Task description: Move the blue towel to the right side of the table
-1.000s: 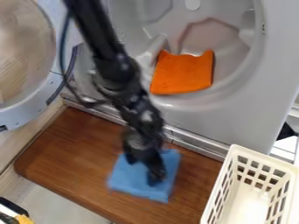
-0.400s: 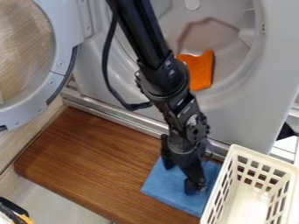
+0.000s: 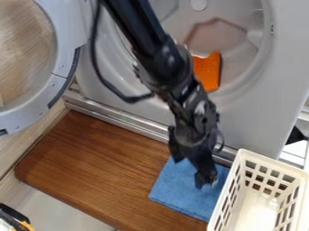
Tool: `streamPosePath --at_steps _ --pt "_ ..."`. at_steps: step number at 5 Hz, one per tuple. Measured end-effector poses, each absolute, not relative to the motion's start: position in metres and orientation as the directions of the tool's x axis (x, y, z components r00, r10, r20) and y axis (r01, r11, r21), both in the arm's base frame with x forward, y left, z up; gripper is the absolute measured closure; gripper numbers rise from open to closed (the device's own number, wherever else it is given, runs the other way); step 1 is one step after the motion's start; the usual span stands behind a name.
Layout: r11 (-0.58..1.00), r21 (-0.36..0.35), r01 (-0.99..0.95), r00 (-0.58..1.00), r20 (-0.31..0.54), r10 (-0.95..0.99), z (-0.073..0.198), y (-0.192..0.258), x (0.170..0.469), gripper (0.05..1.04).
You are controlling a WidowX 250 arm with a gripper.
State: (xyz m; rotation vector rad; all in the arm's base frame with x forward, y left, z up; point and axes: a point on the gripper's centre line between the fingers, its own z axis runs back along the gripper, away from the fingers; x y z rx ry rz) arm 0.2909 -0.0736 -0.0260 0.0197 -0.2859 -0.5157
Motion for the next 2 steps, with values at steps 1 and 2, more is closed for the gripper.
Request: streamPosePath --at_steps 1,2 --pt "0.887 0.075 0.455 0.845 0.279 -0.457 0.0034 -0.0737 0.2858 0.084" --pt "0.9 0.031 0.435 0.87 0.243 -0.429 0.0044 -0.0756 0.2761 0.084"
